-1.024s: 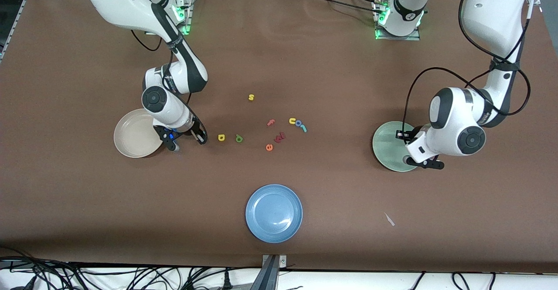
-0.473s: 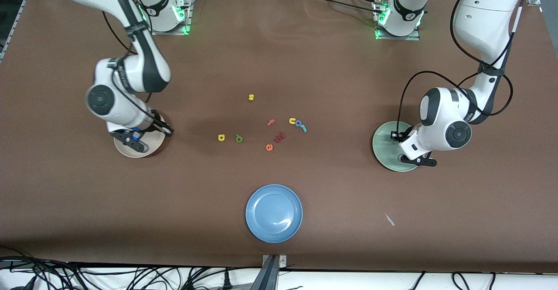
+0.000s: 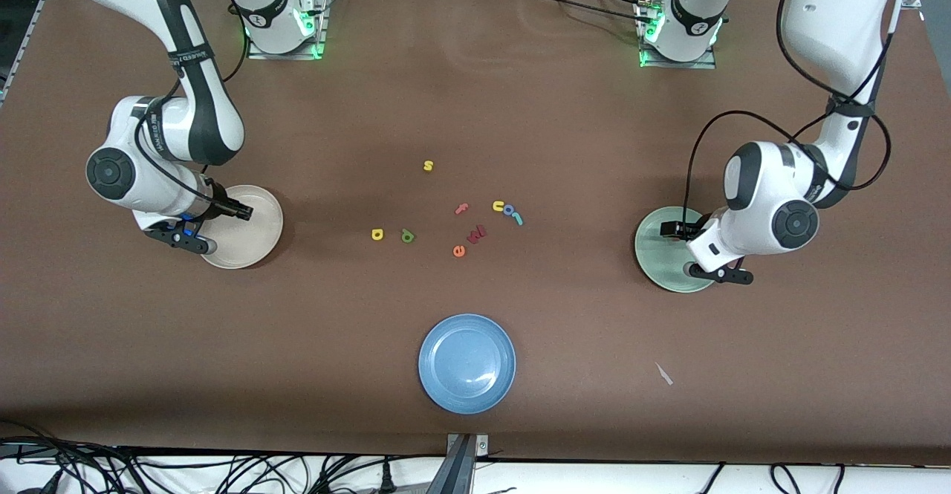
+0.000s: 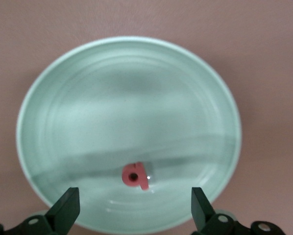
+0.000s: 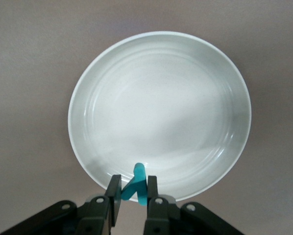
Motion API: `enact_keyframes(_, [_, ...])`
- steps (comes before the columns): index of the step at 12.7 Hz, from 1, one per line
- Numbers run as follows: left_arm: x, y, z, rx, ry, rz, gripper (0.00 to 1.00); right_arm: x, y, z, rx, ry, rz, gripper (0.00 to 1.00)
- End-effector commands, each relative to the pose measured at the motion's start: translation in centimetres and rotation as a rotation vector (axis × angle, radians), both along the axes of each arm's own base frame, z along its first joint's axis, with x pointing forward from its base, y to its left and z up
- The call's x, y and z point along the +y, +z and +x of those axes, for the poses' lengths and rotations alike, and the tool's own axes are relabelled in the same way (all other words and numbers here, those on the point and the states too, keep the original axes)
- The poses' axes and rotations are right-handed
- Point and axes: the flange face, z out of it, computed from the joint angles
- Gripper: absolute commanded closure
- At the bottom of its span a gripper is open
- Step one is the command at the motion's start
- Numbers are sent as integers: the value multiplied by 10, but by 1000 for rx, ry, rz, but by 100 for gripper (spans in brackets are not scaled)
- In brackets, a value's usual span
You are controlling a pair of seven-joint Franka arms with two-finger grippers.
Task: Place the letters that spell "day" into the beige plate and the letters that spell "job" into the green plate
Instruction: 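Place q on green plate while the right gripper places y on white plate, then grasp cyan l with the left gripper while the right gripper grasps yellow d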
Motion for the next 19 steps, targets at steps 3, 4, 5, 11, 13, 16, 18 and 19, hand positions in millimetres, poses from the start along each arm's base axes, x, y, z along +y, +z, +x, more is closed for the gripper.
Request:
enact_keyframes(3, [-64,47,-8,-1,163,22,0,7,14,0,-3,42,24,0])
enact_keyframes(4, [-89,51,-11,1,223,27,0,10,20,3,-7,47,29,0])
enact_keyframes(5, [-111,52,-16,9,268,31,0,21,22,3,-9,63,36,0])
enact_keyframes(11, [-245,47,-21,28,502,48,0,135,14,-1,-119,250,96,0])
enact_keyframes(13, [-269,30,-20,41,552,58,12,169,-2,-4,-167,306,109,0])
enact_keyframes(16, [-303,8,-26,1,625,18,39,219,-31,-11,-273,369,120,0])
enact_keyframes(18, [-323,-9,-36,-7,663,7,44,232,-44,-15,-283,386,121,0])
enact_keyframes(19, [-328,-16,-39,-7,659,6,47,233,-49,-15,-278,401,116,0])
